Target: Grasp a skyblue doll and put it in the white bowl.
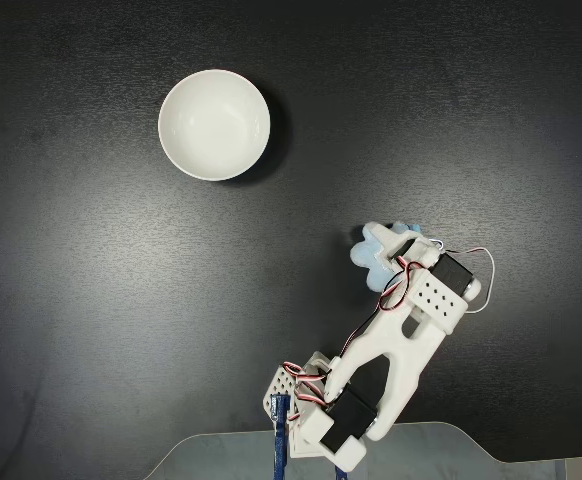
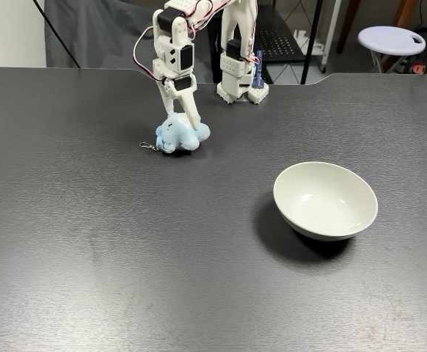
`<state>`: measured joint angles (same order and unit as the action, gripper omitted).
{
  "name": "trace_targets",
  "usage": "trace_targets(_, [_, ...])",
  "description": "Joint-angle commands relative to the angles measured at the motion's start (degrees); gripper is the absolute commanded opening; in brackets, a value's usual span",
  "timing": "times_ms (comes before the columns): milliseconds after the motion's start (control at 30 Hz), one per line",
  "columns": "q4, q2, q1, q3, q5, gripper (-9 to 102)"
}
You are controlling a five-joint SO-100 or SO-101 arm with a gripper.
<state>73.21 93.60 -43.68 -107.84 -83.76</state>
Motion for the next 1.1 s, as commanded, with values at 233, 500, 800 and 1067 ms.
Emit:
trace_targets(233, [0.35,0.26,0.26,1.32,-0.88,49])
trace_targets(500, [0.35,-3.69,0.26,0.53,-0.79,49])
trace_targets(800, [0.35,-4.22,-0.44,0.53,-0.79,49])
trace_targets(1067, [0.35,-3.78,-0.7,0.44,0.0,49])
